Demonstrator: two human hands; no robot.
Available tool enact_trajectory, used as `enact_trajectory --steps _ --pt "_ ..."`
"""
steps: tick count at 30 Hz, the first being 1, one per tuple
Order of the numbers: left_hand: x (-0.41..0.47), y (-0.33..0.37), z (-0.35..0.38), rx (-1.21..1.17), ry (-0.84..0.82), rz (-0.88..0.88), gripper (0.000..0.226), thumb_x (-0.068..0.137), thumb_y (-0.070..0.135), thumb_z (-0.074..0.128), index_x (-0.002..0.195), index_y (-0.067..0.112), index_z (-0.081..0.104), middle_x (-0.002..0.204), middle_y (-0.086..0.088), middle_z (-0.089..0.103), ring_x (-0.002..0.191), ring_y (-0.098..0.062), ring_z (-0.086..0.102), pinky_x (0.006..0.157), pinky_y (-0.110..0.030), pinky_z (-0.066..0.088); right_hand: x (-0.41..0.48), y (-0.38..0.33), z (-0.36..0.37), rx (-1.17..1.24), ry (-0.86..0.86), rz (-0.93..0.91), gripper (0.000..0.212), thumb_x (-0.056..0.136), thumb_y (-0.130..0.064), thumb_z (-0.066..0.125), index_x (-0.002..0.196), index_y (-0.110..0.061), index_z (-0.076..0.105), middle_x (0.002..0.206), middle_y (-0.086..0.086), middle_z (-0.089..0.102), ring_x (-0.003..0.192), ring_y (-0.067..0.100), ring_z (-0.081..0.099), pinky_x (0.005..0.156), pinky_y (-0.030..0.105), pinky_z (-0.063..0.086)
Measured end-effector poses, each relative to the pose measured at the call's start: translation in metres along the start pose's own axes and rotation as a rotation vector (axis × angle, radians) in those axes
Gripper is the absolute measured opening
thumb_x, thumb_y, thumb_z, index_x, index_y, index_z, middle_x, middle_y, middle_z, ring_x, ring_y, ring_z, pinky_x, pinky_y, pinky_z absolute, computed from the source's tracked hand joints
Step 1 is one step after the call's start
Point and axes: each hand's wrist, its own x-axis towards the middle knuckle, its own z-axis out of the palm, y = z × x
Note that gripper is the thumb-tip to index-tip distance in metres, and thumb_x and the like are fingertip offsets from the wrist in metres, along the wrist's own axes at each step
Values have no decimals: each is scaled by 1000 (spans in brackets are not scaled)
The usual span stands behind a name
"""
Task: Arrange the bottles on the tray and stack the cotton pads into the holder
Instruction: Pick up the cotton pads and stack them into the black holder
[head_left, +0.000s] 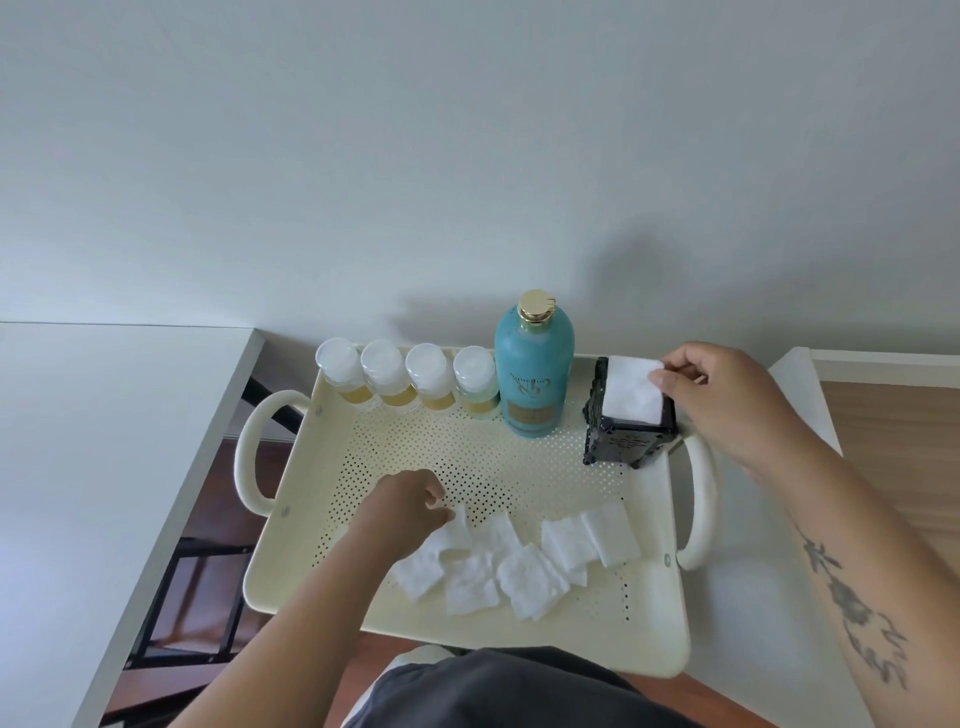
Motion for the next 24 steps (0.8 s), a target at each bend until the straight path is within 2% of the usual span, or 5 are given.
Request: enact_trajectory --steps 8,12,16,20,24 --pt "8 8 6 136 -27 -67 19 82 35 72 98 29 65 101 7 67 92 -15 63 72 -27 48 6 4 1 -254 -49 -25 9 90 -26 61 85 -20 65 86 1 62 79 23 56 66 31 40" --pt "9 10 6 149 -30 -75 12 85 27 67 97 30 66 102 6 66 93 -16 62 78 -30 52 5 -1 5 -362 -14 -60 10 91 -24 61 87 -17 66 90 4 54 89 27 52 73 36 45" --pt "8 10 5 132 -17 -72 22 86 21 56 103 30 67 108 3 65 95 -19 62 83 -33 55 0 -2 12 -477 15 -103 13 91 -26 60 92 -16 68 90 5 52 91 30 50 70 36 44" --pt "7 11 2 108 45 -21 29 89 22 52 114 25 66 109 0 65 102 -22 59 87 -38 53 -8 1 17 -541 197 -204 14 90 -19 61 100 -11 66 93 10 55 88 34 50 67 37 42" --pt "2 15 -6 43 114 22 20 88 20 54 104 23 67 96 5 65 102 -20 54 81 -36 51 -19 1 24 -512 315 -343 11 86 -14 63 95 -11 68 87 7 62 88 36 53 68 39 42"
